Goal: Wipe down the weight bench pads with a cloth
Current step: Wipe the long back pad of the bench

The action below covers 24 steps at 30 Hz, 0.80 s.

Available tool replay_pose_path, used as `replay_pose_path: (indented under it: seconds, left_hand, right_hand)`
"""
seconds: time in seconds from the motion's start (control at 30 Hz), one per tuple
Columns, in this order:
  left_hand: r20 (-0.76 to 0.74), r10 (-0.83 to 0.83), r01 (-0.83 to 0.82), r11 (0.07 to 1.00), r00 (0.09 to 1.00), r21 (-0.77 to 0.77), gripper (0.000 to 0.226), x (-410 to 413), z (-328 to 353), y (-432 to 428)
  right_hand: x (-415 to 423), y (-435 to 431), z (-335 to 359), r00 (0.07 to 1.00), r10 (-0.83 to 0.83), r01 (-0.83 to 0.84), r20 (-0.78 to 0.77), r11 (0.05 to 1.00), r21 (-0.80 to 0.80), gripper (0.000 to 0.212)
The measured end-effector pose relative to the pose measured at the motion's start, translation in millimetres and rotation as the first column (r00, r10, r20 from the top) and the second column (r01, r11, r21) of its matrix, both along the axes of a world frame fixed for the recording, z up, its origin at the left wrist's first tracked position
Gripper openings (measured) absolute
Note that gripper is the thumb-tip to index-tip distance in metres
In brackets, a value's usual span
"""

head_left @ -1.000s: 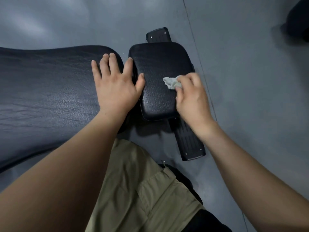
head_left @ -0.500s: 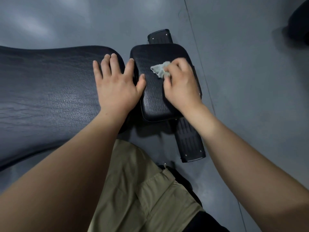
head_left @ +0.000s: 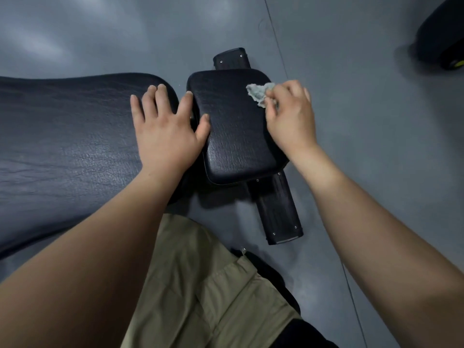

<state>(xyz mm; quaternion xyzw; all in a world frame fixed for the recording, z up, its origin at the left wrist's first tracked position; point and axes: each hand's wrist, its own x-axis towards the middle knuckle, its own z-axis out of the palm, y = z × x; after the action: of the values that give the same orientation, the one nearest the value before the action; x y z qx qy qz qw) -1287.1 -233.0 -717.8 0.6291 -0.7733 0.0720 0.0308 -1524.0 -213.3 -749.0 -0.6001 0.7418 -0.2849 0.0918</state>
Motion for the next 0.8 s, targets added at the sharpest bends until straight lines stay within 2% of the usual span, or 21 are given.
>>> replay_pose_path:
  seconds: [0.07,0.13,0.2,0.27,0.4,0.57,0.7,0.8]
  left_hand:
    - [0.001,0.009,-0.009,1.000,1.000,0.009,0.061,0,1,-1]
    - [-0.007,0.006,-0.005,1.000,1.000,0.011,0.061,-1,1,0]
    - [-0.012,0.004,-0.004,1.000,1.000,0.005,0.061,-1,1,0]
    - [-0.012,0.008,-0.008,1.000,1.000,0.012,0.061,-1,1,-1]
    - [-0.021,0.004,-0.004,1.000,1.000,0.015,0.061,-1,1,0]
    - [-0.027,0.003,-0.002,1.000,1.000,0.031,0.062,0,3,0]
    - [-0.040,0.002,-0.001,1.000,0.999,0.026,0.061,-1,3,0]
    - [-0.044,0.004,-0.004,1.000,0.999,0.021,0.060,0,3,0]
  right_hand:
    - [-10,12,-2,0.991,-0.106,0.101,0.083,0.993,0.058,0.015]
    - [-17,32,-4,0.936,-0.261,0.219,0.235,0.957,0.191,0.018]
    - [-16,57,-5,0.872,-0.343,0.251,0.350,0.926,0.282,0.019]
    - [-8,75,-5,0.817,-0.395,0.285,0.420,0.910,0.301,0.017]
    - [9,103,-5,0.767,-0.448,0.345,0.459,0.892,0.292,0.018]
    - [23,133,-4,0.767,-0.429,0.318,0.477,0.900,0.298,0.012]
    - [-2,74,-2,0.721,-0.438,0.332,0.537,0.898,0.287,0.002]
    - [-11,19,-2,0.755,-0.400,0.284,0.519,0.914,0.290,0.004]
